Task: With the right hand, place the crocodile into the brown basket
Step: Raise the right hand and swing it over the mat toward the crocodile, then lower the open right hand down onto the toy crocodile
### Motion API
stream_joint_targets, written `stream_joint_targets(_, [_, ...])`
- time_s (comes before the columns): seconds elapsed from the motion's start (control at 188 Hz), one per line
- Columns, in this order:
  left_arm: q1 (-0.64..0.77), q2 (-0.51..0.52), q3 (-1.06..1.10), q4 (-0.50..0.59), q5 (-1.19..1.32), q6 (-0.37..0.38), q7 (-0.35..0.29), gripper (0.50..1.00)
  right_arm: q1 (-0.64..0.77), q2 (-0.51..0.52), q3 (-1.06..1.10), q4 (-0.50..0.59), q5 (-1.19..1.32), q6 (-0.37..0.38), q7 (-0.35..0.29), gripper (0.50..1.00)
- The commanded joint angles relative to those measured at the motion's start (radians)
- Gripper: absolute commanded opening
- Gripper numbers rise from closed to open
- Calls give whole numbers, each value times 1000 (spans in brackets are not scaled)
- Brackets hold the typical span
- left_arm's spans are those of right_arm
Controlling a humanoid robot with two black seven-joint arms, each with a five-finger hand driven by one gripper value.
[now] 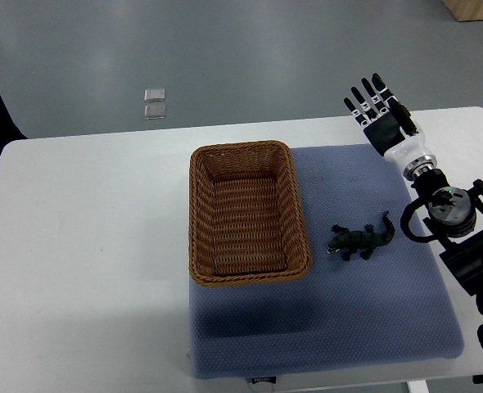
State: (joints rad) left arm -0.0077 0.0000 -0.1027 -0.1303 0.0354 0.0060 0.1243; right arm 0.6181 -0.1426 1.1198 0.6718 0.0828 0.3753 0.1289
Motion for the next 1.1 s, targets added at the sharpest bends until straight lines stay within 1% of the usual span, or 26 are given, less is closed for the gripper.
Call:
stream_joint_targets(0.0, [0,0,1,0,0,0,0,1000,-1,1,-2,2,0,1,0,932])
stream_joint_targets(0.25, [0,0,1,8,-2,6,0,1000,5,-11,-6,6,-25,-3,-5,932])
stream_joint_targets(0.394, [0,0,1,8,-2,6,0,1000,11,-17,-9,12,-127,1,-9,932])
stream_joint_targets(0.458, [0,0,1,3,-2,6,0,1000,14,-35,-26,15,-202,10,-20,932])
stream_joint_targets(0.554, [0,0,0,0,-2,6,0,1000,35,-95,-81,23,-365,16,-31,932])
stream_joint_targets(0.634, [0,0,0,-2,-2,3,0,1000,92,-155,-166,52,-573,62,-40,932])
stream_joint_targets(0.687, [0,0,0,-2,-2,3,0,1000,92,-155,-166,52,-574,62,-40,932])
stream_joint_targets(0.692, [0,0,0,-2,-2,0,0,1000,133,-207,-223,64,-739,85,-41,932])
stream_joint_targets(0.815, [-2,0,0,-3,-2,-1,0,1000,239,-299,-342,141,-1098,108,-45,932])
stream_joint_targets(0.868, [-2,0,0,-3,0,-1,0,1000,287,-350,-399,189,-1229,134,-71,932])
stream_joint_targets(0.921, [-2,0,0,-3,-2,-1,0,1000,342,-391,-452,247,-1325,168,-120,932])
stream_joint_targets(0.927, [-2,0,0,-3,-2,-1,0,1000,354,-399,-463,259,-1341,177,-132,932])
stream_joint_targets(0.959, [-2,0,0,-3,-2,-1,0,1000,385,-416,-495,291,-1373,203,-163,932])
stream_joint_targets(0.969, [-2,0,0,-3,-2,-1,0,1000,385,-416,-495,292,-1373,203,-163,932])
stream_joint_targets(1.007, [-2,0,0,-3,-2,-1,0,1000,425,-433,-537,328,-1394,236,-210,932])
stream_joint_targets(1.071, [-3,0,0,-3,-2,-1,0,1000,488,-462,-597,362,-1399,236,-279,934])
stream_joint_targets(1.097, [-2,0,0,-3,0,-1,0,1000,506,-473,-610,370,-1396,236,-296,934])
